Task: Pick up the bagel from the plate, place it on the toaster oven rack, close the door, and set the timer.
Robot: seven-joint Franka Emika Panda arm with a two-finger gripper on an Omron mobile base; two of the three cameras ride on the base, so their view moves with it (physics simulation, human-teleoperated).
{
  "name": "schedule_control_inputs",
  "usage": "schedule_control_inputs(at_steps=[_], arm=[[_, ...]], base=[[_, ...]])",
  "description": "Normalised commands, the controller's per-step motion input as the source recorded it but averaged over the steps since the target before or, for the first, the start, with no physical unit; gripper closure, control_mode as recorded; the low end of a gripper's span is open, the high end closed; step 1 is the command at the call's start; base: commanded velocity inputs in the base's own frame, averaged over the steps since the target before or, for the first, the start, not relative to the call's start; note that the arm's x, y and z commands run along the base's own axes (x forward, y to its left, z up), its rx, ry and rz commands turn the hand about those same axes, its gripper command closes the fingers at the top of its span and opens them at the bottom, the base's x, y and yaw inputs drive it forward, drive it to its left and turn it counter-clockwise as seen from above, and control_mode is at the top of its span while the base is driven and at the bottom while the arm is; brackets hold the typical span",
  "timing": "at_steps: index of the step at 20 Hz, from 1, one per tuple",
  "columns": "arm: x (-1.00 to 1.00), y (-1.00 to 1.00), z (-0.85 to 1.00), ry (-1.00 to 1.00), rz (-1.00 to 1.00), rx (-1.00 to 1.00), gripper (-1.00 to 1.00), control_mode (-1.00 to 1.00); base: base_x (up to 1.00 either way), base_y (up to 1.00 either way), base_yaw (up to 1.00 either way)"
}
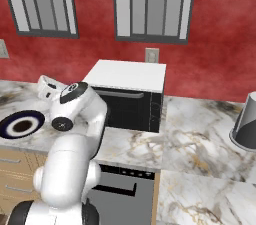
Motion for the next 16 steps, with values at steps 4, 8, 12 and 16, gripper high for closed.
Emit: schedule_control_inputs(at_steps=[4, 8, 12, 16], arm=[[-0.38, 0.16, 0.77, 0.29, -0.09, 0.39, -1.00, -1.00], [-0.34, 0.30, 0.69, 0.20, -0.10, 0.40, -1.00, -1.00], [-0.67, 0.04, 0.89, 0.18, -0.17, 0.38, -1.00, -1.00], [-0.69, 0.00, 1.00, 0.27, -0.27, 0.31, -1.00, -1.00]], base=[[0.00, 0.00, 0.00], [0.00, 0.00, 0.00], [0.00, 0.00, 0.00], [0.00, 0.00, 0.00]])
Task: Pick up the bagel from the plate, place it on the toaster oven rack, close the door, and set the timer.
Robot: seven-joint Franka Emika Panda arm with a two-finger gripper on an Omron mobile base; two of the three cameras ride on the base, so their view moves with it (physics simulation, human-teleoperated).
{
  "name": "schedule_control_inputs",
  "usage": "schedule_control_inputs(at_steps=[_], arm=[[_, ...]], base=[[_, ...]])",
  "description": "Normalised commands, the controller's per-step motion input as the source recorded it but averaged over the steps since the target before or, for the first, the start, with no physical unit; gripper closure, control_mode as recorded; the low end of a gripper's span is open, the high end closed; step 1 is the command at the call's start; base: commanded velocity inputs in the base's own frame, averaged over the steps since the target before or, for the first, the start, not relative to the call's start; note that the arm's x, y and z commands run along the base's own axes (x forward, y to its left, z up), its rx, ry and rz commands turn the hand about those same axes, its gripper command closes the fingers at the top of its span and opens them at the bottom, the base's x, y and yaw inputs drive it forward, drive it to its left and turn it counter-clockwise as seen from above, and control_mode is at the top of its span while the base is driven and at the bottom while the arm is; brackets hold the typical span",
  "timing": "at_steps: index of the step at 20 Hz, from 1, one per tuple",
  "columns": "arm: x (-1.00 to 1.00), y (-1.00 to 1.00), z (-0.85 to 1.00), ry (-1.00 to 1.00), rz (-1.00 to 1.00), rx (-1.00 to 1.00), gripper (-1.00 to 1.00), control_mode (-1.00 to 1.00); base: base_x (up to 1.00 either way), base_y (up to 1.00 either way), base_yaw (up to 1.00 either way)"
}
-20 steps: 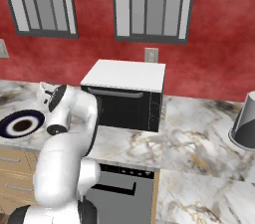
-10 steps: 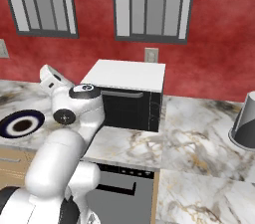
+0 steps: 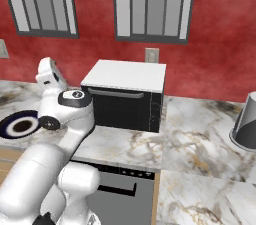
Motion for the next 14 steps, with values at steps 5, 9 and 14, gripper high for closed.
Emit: schedule_control_inputs(at_steps=[5, 9, 14], arm=[[-0.71, 0.00, 1.00, 0.21, -0.22, 0.35, -1.00, -1.00], [-0.63, 0.00, 1.00, 0.23, -0.16, 0.39, -1.00, -1.00], [-0.56, 0.00, 1.00, 0.21, -0.11, 0.43, -1.00, -1.00]], base=[[0.00, 0.00, 0.00], [0.00, 0.00, 0.00], [0.00, 0.00, 0.00]])
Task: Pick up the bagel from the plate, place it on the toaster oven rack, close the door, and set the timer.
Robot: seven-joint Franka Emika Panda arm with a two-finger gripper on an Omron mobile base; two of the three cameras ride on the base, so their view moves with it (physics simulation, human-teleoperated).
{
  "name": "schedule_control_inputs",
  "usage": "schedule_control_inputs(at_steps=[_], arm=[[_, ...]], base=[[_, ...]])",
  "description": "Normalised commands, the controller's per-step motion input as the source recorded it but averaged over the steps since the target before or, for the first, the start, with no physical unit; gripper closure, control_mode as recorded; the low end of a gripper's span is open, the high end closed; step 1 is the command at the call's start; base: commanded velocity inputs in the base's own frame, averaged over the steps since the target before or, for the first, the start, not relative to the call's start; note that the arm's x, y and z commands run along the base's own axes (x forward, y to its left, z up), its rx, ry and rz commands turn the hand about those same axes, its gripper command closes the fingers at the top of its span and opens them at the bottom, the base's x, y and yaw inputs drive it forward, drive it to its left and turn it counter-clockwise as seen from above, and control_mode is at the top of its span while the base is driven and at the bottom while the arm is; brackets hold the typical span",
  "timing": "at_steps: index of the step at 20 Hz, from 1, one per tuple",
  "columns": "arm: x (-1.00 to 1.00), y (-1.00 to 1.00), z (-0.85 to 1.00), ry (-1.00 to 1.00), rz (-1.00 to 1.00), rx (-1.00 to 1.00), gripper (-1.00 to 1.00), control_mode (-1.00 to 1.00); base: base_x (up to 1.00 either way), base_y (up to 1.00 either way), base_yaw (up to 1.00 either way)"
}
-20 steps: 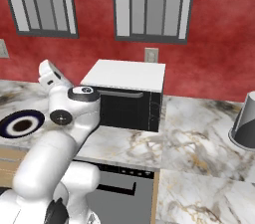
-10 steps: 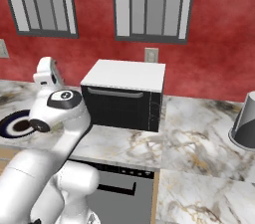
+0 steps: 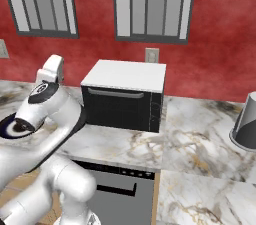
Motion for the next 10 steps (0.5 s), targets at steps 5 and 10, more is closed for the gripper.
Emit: schedule_control_inputs(at_steps=[5, 10], arm=[[-0.48, 0.00, 1.00, 0.15, -0.02, 0.43, -1.00, -1.00], [-0.38, 0.00, 0.99, 0.07, 0.08, 0.37, -1.00, -1.00]], base=[[0.00, 0.00, 0.00], [0.00, 0.00, 0.00]])
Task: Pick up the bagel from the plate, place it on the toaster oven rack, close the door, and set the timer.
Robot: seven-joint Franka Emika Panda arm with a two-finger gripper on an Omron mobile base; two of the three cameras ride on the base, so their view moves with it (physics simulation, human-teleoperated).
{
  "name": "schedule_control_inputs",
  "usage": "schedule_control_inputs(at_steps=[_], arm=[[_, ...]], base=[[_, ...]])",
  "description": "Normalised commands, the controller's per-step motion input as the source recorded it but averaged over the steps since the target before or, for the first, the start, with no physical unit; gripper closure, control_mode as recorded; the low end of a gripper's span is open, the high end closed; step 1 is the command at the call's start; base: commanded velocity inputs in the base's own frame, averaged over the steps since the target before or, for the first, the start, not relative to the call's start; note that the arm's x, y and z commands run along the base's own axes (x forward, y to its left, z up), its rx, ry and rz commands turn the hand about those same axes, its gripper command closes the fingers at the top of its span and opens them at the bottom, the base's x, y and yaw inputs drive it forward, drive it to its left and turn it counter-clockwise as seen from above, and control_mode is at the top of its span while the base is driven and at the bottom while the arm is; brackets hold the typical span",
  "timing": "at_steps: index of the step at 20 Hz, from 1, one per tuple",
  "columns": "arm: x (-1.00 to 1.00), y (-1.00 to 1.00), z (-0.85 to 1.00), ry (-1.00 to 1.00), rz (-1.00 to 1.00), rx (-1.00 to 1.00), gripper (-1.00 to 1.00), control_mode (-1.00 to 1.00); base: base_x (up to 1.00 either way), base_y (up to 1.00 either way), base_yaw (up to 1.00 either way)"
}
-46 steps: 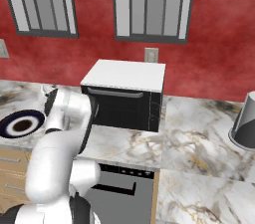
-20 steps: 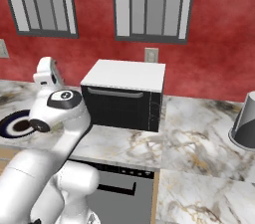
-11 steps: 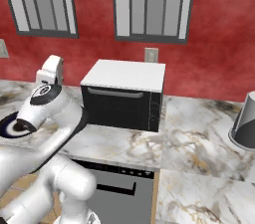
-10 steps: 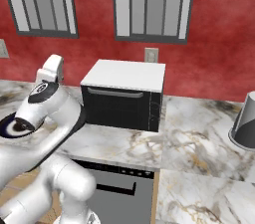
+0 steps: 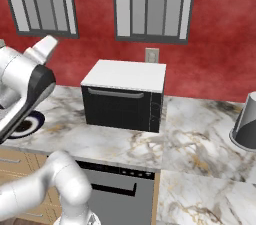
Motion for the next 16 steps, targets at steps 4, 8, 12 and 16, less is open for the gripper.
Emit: schedule_control_inputs(at_steps=[4, 8, 12, 16], arm=[[-0.43, -0.09, 0.76, -0.23, 0.17, 0.10, -1.00, -1.00], [-0.58, -0.17, 0.55, -0.18, 0.14, 0.13, -1.00, -1.00], [-0.90, -0.22, 0.24, -0.09, 0.07, 0.04, -1.00, -1.00], [-0.78, -0.11, 0.25, -0.13, 0.09, 0.02, -1.00, -1.00]], base=[[0.00, 0.00, 0.00], [0.00, 0.00, 0.00], [0.00, 0.00, 0.00], [0.00, 0.00, 0.00]])
